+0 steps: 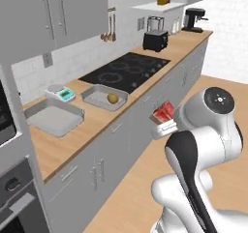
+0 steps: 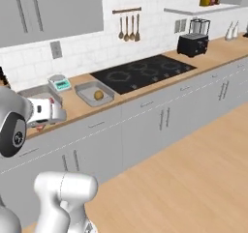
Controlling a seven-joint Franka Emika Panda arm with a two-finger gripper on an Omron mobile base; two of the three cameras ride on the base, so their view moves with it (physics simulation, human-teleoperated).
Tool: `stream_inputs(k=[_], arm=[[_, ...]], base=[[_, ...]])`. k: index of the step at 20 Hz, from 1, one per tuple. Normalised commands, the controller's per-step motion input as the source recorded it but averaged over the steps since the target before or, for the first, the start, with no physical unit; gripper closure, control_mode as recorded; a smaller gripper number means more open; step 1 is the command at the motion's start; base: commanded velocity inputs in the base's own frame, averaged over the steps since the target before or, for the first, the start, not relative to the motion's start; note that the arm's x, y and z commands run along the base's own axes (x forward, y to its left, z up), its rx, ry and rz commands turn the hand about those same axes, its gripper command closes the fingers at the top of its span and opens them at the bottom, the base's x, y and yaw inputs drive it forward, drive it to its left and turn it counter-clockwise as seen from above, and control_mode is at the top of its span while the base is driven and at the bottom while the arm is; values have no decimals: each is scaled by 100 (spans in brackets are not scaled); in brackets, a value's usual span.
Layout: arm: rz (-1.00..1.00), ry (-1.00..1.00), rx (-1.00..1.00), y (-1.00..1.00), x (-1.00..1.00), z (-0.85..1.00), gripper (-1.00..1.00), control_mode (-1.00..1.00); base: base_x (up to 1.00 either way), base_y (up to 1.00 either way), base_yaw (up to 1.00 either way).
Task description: Place one potato and one steak in each tupperware on the nearby counter, to pack two identical lunches.
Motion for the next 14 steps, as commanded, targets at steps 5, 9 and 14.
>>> stream_inputs(k=[5,9,14], arm=[[0,0,0,0,0,0,100,100],[0,0,0,0,0,0,100,100],[0,0,0,0,0,0,100,100]], base=[[100,-47,1],[100,-5,17],[100,-12,27]])
